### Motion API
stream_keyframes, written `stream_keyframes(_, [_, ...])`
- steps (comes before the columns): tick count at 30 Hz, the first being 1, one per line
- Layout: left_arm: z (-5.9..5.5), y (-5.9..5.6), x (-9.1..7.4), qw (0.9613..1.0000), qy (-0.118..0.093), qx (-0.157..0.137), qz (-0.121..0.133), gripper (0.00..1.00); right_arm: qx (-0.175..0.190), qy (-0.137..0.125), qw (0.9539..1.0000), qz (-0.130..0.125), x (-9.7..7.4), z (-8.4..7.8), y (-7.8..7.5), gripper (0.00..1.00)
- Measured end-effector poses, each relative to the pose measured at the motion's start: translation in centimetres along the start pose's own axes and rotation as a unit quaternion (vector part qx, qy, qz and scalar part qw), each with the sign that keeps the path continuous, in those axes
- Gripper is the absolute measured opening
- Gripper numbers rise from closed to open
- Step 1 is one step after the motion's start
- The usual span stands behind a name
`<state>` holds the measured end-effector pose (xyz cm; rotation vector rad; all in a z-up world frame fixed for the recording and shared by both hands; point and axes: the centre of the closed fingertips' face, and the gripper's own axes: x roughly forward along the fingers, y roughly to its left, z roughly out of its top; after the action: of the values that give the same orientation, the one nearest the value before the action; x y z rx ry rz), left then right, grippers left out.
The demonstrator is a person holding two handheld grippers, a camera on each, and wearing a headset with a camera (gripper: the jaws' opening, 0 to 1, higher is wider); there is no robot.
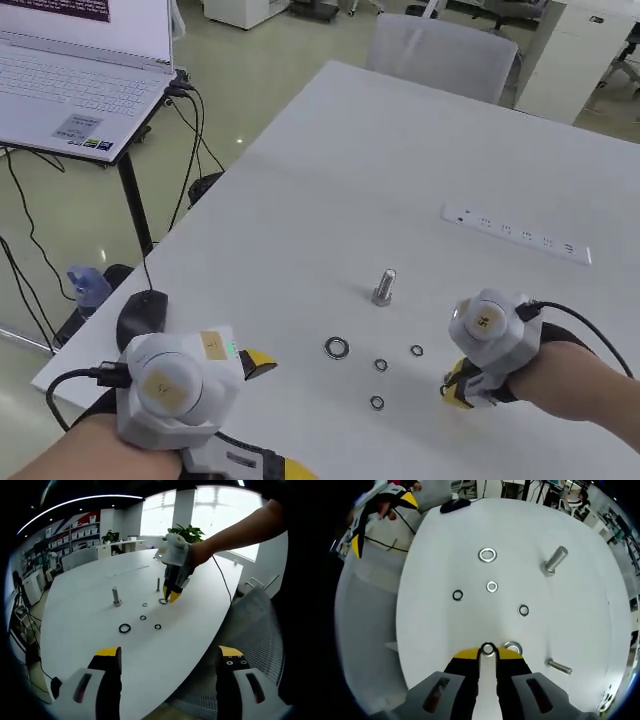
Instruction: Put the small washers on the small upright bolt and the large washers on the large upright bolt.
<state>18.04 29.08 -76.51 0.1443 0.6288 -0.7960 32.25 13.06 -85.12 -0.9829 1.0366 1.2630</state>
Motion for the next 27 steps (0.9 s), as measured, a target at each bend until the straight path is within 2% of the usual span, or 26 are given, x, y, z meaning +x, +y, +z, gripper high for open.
stream_keyframes(7, [-0.1,0.8,0.4,1.0,0.0,0.004,0.004,0.81,0.014,0.001,0.9999,-0.004,-1.5,-1.5,-0.2,0.12])
stream_keyframes(16, [0.3,1.7,0.8,1.0,-0.003,0.003,0.007,0.83,0.03,-0.005,0.9994,-0.013,-3.7,-3.4,-0.7,0.12])
stream_keyframes(27, [-0.2,2.1,1.4,0.9999,0.009,0.002,0.007,0.84,0.059,-0.007,0.9979,-0.027,-5.6,-5.6,-3.0,0.12])
